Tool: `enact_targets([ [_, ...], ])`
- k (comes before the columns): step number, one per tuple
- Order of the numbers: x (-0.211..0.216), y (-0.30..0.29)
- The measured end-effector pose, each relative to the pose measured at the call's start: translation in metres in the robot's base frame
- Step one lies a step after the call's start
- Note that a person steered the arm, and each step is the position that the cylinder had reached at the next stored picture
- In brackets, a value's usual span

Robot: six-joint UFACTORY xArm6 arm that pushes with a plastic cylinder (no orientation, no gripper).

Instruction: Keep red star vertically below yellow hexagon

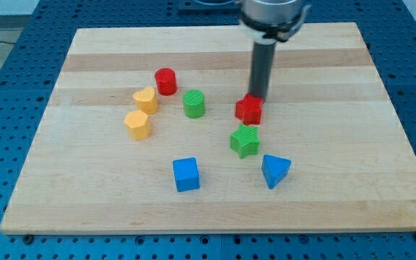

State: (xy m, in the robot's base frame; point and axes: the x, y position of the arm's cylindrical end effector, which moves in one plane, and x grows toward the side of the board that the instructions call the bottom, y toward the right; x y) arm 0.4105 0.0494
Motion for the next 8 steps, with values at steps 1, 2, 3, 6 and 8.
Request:
enact_targets([
  [1,0.015,-0.021],
  [2,0.019,-0.004],
  [3,0.019,0.028],
  [6,0.051,-0.008],
  [8,0.033,-0.049],
])
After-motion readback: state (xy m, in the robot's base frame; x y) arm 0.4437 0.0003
